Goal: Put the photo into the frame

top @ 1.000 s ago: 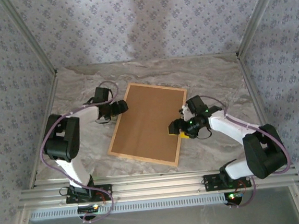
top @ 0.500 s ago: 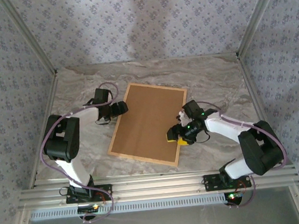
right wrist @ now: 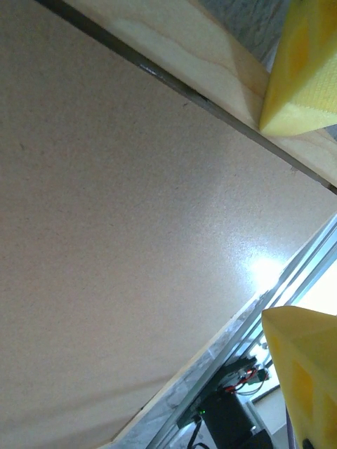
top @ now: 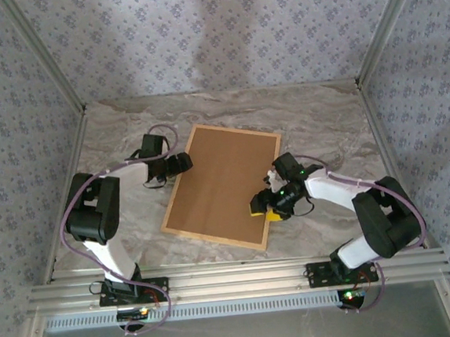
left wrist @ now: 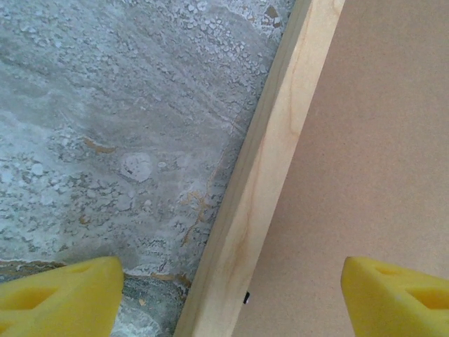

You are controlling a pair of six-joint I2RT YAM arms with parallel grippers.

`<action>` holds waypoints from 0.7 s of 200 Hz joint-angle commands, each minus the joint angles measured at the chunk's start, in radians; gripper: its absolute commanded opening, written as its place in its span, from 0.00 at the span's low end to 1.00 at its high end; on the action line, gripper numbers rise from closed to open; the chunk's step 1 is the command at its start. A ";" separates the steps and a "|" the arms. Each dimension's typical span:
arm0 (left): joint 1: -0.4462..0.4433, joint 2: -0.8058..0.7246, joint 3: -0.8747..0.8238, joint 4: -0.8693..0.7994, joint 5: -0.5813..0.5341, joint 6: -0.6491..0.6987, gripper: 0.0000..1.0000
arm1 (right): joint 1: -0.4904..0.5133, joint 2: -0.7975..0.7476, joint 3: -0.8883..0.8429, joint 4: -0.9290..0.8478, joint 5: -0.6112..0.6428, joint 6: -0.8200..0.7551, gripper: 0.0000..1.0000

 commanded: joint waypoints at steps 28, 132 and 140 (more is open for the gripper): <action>-0.053 0.009 -0.070 0.063 0.136 -0.069 0.80 | 0.006 0.038 -0.006 0.092 -0.028 0.041 0.67; -0.108 0.005 -0.109 0.110 0.145 -0.106 0.80 | -0.016 0.046 -0.002 0.172 -0.059 0.099 0.65; -0.109 0.006 -0.110 0.111 0.148 -0.109 0.80 | -0.017 0.045 -0.004 0.177 -0.059 0.102 0.65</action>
